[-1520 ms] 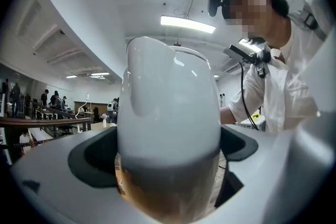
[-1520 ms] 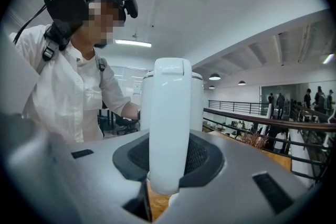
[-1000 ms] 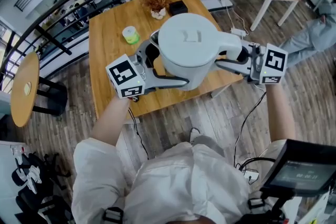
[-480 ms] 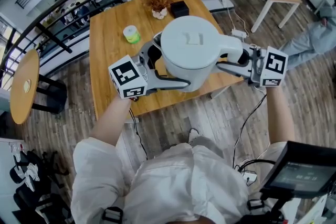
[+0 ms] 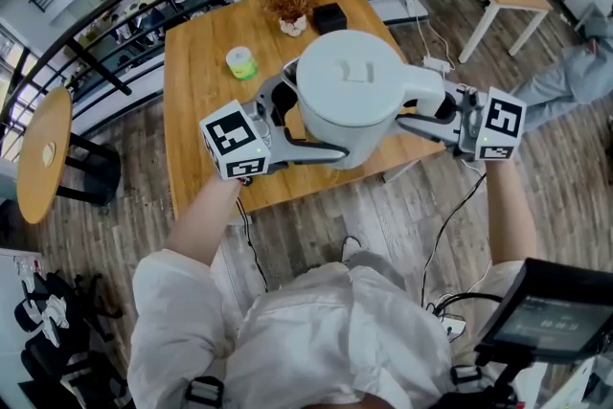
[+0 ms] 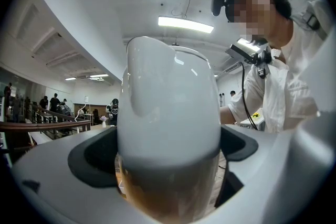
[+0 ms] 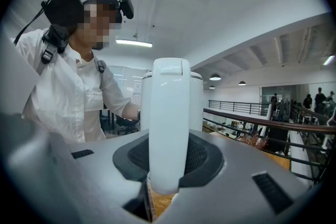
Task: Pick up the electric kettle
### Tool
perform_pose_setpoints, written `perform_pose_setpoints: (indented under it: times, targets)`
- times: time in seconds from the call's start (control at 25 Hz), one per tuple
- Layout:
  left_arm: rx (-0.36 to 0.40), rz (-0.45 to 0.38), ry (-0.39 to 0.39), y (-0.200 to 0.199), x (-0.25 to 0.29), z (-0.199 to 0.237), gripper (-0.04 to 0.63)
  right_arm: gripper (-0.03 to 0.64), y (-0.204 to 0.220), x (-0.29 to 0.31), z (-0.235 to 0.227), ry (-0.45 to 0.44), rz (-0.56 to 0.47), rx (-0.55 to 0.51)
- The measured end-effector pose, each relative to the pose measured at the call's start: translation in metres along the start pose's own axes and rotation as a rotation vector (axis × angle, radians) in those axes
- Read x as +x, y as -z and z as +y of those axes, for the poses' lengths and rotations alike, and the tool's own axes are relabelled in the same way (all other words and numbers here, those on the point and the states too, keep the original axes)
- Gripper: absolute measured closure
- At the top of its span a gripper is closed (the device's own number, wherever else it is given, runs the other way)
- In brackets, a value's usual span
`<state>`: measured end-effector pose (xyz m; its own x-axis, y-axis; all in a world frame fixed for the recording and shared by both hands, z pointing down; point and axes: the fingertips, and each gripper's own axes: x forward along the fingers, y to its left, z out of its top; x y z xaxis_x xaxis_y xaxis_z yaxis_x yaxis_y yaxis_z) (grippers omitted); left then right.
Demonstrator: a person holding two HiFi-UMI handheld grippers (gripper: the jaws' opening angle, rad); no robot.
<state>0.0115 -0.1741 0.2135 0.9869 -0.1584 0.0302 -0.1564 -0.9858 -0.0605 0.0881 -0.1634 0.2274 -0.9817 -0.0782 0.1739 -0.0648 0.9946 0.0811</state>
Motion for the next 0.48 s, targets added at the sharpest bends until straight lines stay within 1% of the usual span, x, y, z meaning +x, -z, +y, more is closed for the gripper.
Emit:
perform_pose_setpoints:
  times: [0.48]
  targets:
    - [-0.001, -0.005, 0.0, -0.0014, -0.0005, 0.0016, 0.011, 0.518, -0.0012, 0.0003, -0.0015, -0.003, -0.011, 0.007]
